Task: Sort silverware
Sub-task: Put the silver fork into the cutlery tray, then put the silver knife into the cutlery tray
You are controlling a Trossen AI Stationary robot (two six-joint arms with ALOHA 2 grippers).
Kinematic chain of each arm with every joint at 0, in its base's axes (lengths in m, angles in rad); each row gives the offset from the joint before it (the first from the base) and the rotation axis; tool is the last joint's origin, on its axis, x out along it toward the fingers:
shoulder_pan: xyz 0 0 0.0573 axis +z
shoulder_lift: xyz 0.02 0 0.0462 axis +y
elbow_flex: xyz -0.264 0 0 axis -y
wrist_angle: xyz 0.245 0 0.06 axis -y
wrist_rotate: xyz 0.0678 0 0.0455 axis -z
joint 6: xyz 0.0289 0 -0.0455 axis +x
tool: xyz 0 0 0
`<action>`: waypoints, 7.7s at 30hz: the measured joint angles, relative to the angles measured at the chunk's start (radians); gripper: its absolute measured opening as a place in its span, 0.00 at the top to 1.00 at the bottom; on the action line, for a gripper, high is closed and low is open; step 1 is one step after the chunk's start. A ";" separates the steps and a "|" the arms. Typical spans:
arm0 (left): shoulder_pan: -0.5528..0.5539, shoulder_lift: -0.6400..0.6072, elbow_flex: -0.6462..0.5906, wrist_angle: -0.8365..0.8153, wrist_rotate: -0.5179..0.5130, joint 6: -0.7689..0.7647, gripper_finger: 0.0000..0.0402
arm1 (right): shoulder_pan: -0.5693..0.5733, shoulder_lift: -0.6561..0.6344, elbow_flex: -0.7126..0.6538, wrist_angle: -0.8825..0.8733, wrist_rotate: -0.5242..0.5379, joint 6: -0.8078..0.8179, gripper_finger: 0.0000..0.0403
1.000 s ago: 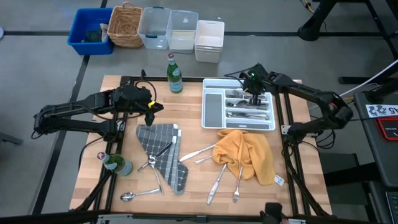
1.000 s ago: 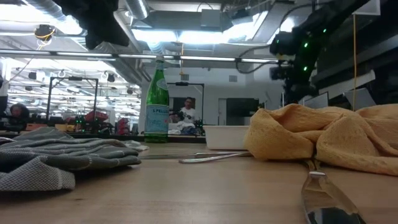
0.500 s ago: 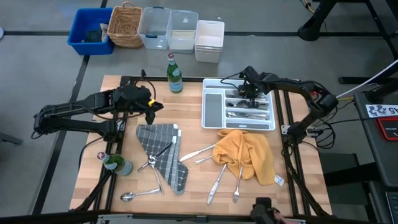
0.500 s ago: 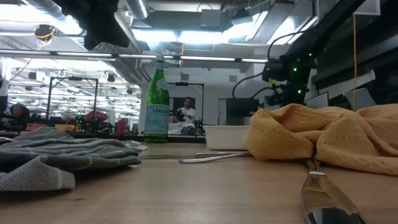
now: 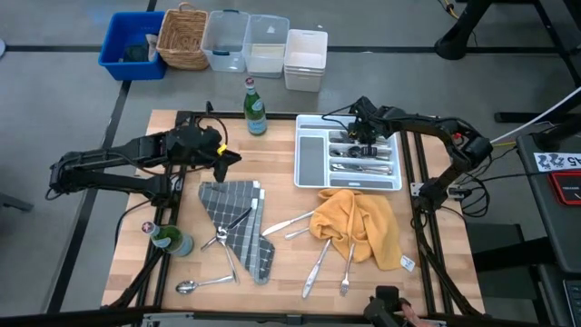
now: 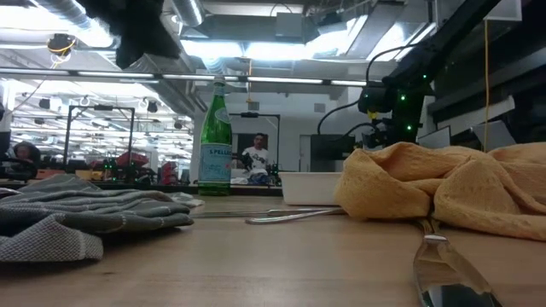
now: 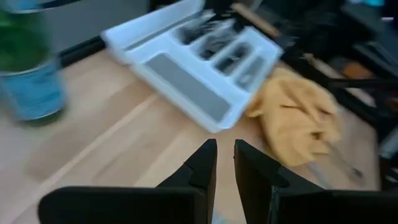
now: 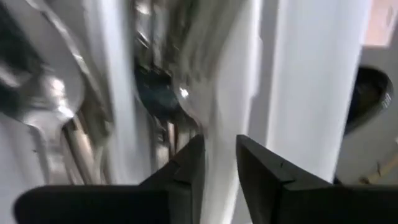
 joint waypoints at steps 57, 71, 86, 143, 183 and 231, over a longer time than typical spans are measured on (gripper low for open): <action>-0.192 1.024 0.452 0.246 0.307 0.287 0.89 | 0.000 -0.040 0.422 -0.273 -0.341 0.425 0.71; -0.225 1.201 0.603 0.121 0.310 0.082 0.89 | 0.000 -0.040 0.422 -0.298 -0.340 0.428 0.71; -0.201 1.225 0.603 0.075 0.299 0.176 0.89 | -0.001 -0.040 0.422 -0.355 -0.340 0.416 0.71; -0.325 1.262 0.602 -0.023 0.064 0.106 0.70 | -0.001 -0.040 0.422 -0.353 -0.341 0.420 0.71; -0.302 1.309 0.604 -0.109 0.054 0.086 0.92 | -0.001 -0.041 0.422 -0.357 -0.341 0.420 0.71; -0.233 1.290 0.681 -0.070 0.137 -0.214 0.89 | -0.001 -0.042 0.422 -0.432 -0.341 0.419 0.71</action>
